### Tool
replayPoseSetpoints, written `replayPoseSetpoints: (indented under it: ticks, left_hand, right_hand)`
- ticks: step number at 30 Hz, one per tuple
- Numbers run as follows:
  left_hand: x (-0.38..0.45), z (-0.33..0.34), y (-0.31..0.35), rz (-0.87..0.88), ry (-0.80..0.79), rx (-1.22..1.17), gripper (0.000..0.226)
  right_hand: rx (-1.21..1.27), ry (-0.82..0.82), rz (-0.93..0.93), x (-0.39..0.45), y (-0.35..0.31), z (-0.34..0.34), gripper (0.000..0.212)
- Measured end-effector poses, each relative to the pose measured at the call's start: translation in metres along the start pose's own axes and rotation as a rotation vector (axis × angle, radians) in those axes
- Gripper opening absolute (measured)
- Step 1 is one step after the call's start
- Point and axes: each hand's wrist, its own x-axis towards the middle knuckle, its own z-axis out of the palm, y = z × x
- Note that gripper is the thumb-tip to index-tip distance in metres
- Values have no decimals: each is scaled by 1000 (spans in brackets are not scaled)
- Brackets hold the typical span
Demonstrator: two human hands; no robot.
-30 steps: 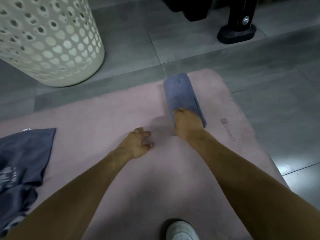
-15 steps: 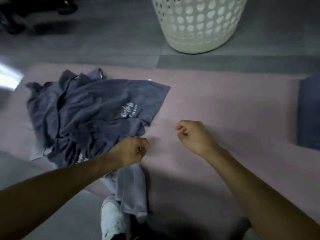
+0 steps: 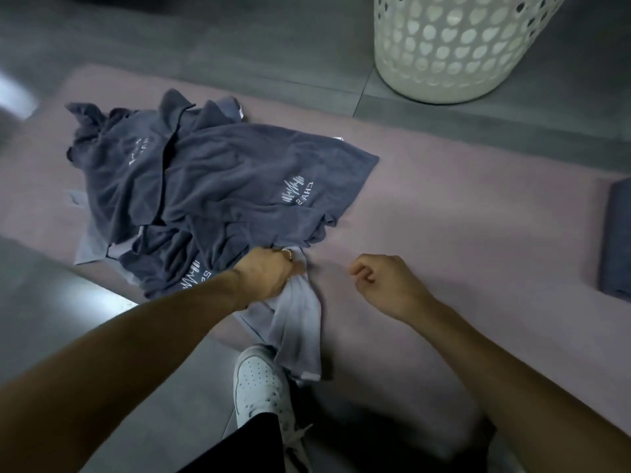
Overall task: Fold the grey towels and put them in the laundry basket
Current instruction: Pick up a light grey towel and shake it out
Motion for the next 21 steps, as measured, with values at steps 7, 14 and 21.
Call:
replayPoseSetpoints:
  ticks: [7, 14, 21]
  left_hand:
    - [-70, -47, 2, 38, 271, -348, 47]
    - [-132, -140, -32, -132, 891, -838, 31]
    - [-188, -194, -43, -247, 1092, -1192, 18]
  right_hand:
    - [123, 17, 14, -32, -49, -52, 17]
    - [50, -69, -89, -64, -124, -83, 67]
    - [43, 47, -217, -82, -195, -116, 92]
